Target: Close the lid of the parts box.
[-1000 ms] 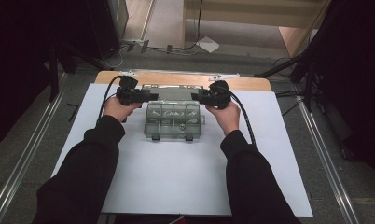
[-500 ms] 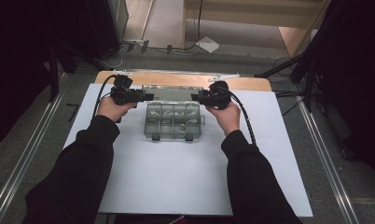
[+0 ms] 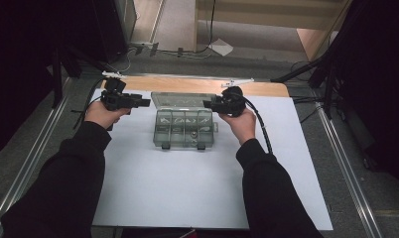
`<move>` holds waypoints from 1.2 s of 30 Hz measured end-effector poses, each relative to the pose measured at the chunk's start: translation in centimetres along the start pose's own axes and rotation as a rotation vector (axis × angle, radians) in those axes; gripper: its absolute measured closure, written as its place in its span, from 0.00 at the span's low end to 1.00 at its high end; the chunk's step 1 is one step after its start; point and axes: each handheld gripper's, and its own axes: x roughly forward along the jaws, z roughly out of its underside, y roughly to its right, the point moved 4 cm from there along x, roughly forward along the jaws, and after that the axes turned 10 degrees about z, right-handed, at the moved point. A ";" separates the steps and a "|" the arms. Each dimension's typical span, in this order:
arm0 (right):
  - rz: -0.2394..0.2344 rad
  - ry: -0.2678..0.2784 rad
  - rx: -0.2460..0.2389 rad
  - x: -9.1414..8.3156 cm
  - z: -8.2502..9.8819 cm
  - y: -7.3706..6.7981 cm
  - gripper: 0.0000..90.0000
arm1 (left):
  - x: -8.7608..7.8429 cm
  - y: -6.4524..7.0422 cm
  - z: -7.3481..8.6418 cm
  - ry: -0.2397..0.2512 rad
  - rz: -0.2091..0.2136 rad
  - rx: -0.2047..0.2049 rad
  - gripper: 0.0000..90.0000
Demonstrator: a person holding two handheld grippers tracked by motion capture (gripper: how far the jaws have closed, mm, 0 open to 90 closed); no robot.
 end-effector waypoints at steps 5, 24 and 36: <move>-0.001 -0.002 -0.004 -0.1 0.0 -0.1 0.60 | -1.1 0.4 -1.5 0.014 -0.028 0.024 0.50; -0.011 0.008 -0.005 -0.2 0.4 -0.3 0.57 | 1.6 3.7 -4.6 -0.065 0.003 0.065 0.69; -0.026 0.005 -0.005 -0.5 0.8 -0.3 0.55 | 2.3 4.6 -3.9 -0.085 0.080 0.106 1.00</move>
